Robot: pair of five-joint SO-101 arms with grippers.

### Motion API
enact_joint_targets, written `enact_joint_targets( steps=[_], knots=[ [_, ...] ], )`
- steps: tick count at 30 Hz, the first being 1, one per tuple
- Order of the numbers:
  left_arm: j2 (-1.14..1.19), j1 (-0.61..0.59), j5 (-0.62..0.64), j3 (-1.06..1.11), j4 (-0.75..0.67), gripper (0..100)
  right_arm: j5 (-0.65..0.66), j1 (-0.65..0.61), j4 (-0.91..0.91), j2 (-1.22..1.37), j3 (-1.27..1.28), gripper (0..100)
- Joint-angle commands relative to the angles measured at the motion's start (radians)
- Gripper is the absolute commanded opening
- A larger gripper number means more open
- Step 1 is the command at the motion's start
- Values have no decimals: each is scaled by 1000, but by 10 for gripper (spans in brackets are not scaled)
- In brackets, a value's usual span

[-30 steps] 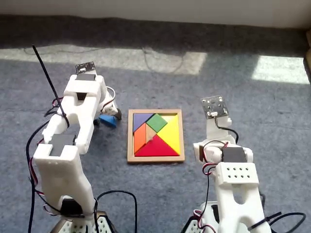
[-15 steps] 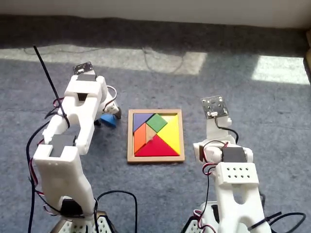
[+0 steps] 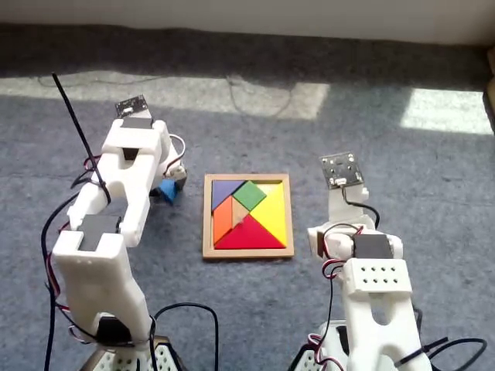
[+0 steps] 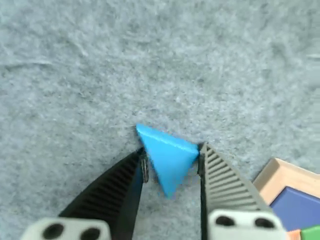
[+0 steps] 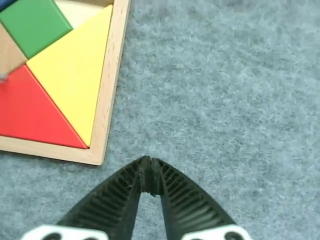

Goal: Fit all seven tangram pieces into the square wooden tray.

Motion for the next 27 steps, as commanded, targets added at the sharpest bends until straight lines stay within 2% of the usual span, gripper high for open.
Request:
enact_joint_targets(
  steps=[1, 8, 14, 21, 27],
  knots=[
    [-39, -25, 6, -1, -9, 144, -3, 10, -16, -30, -8, 9],
    [-50, -18, 2, -1, -3, 140, -3, 10, -15, -30, -8, 9],
    [-85, 16, -123, -61, 86, 140, -3, 10, -15, -30, -8, 9],
    [-254, 139, -382, -56, 129, 140, -3, 12, -16, -30, -8, 9],
    [-286, 294, -749, -67, 130, 140, -3, 31, -18, -30, -8, 9]
  ],
)
